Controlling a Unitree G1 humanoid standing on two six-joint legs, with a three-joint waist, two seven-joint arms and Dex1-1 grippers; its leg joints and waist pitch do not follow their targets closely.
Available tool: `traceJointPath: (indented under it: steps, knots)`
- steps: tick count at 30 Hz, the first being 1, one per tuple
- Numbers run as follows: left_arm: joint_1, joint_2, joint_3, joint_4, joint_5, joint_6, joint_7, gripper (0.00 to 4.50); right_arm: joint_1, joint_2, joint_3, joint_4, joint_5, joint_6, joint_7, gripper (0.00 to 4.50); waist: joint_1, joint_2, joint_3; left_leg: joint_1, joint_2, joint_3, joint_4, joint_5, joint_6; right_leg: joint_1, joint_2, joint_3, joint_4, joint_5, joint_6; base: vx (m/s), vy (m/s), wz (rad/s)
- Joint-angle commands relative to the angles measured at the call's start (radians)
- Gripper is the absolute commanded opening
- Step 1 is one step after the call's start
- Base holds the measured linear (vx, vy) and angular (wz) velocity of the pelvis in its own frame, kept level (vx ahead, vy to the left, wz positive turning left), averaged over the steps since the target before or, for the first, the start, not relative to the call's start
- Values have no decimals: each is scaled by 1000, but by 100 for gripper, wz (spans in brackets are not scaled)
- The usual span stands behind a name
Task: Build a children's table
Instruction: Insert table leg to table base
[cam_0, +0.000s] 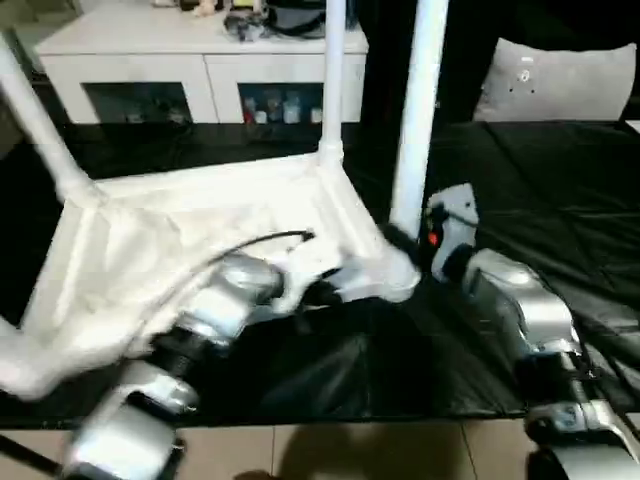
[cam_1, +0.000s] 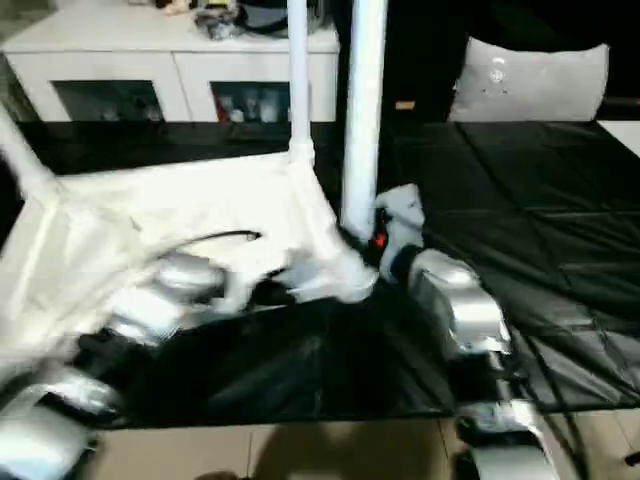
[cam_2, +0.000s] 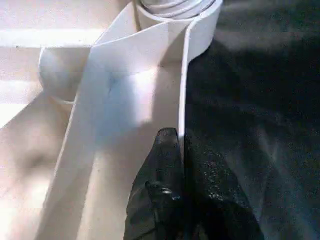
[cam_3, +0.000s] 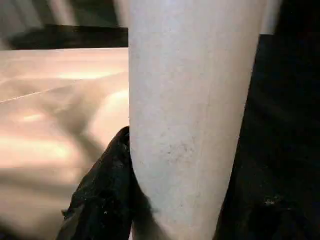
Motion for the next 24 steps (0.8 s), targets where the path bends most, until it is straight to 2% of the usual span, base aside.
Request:
traceJointPath:
  steps: [1,3,4,7,8,9,10,11,13,14,16,17,18,20,21,22,24]
  knots:
    - [-33,-46,26,-38,-14,33,79,0,46,30,31,120,-22,106,-44,185,-13,1,-35,32,75,-58,-94,-575,-76,-9,-85,43,-99,-555,-90,-5,50,-5]
    - [-39,-57,19,-38,-2,29,92,0,34,40,37,134,-40,96,-77,185,-14,1,-34,25,74,-55,-97,-560,-69,-10,-84,46,-100,-508,-95,0,0,0]
    - [-33,-49,3,-52,23,28,92,0,32,41,65,129,-82,74,-99,185,-15,1,-34,25,74,-53,-97,-552,-69,-11,-84,47,-100,-486,-99,0,0,0]
    - [-23,-36,-6,-70,33,33,92,0,35,49,75,118,-92,69,-109,185,-16,-1,-34,23,72,-49,-96,-534,-58,-11,-87,51,-101,-470,-104,0,0,0]
    - [-15,-5,-14,-77,49,-9,87,0,39,55,77,111,-90,26,-99,185,-15,-3,-35,21,71,-49,-95,-524,-52,-10,-89,50,-101,-479,-100,0,0,0]
    - [-14,-2,-16,-79,51,-13,86,0,40,55,77,110,-90,21,-98,185,-16,-4,-35,20,72,-48,-96,-520,-48,-10,-90,51,-103,-485,-97,0,0,0]
    - [-5,35,-21,-85,64,-56,71,0,49,57,66,99,-80,-27,-83,185,-17,-4,-35,15,72,-49,-97,-498,-43,-5,-92,51,-101,-480,-97,0,0,0]
    - [0,51,-21,-87,66,-77,66,0,55,57,58,93,-70,-44,-73,185,-16,-4,-41,10,74,-48,-97,-458,-33,-1,-92,52,-98,-445,-99,0,0,0]
    - [5,80,-25,-83,71,-130,54,0,68,49,47,80,-57,-61,-53,185,-14,-5,-43,6,75,-43,-95,-402,-20,2,-89,52,-92,-372,-118,0,0,0]
    - [5,92,-27,-80,74,-155,48,0,75,43,45,74,-53,-62,-45,184,-16,-4,-43,4,76,-40,-95,-384,-13,4,-88,52,-88,-353,-131,0,0,0]
    - [15,120,-25,-86,66,-201,14,0,93,35,32,45,-35,-102,-9,184,-13,-6,-44,0,75,-39,-91,-366,-3,6,-90,53,-88,-347,-134,0,0,0]
    - [28,140,-17,-98,47,-235,-22,0,101,29,5,12,8,-124,48,184,-13,-6,-48,-5,76,-37,-89,-336,6,10,-90,54,-82,-309,-142,0,0,0]
    - [28,140,-17,-98,47,-235,-22,0,101,29,5,12,8,-124,48,184,-11,-4,-53,-6,78,-37,-87,-307,9,15,-91,54,-75,-268,-150,51,-32,-2]
    - [43,162,1,-124,7,-228,-73,0,97,6,-42,-31,85,-156,161,184,-10,-2,-64,-10,78,-31,-72,-176,47,23,-83,49,-47,-26,-210,25,-16,-1]
    - [44,167,4,-129,-5,-220,-81,0,96,-4,-49,-39,101,-163,189,184,-9,0,-66,-12,78,-30,-67,-142,60,26,-83,47,-39,36,-227,0,0,0]
    - [43,171,7,-132,-19,-210,-95,44,91,-14,-56,-41,112,-168,210,184,-9,0,-77,-15,76,-30,-55,-50,92,29,-78,43,-21,179,-256,0,0,0]
    - [46,185,12,-147,-53,-215,-133,55,73,-46,-74,-43,149,-153,263,184,-4,-1,-88,-20,69,-28,-30,86,164,26,-75,40,4,379,-292,0,0,0]
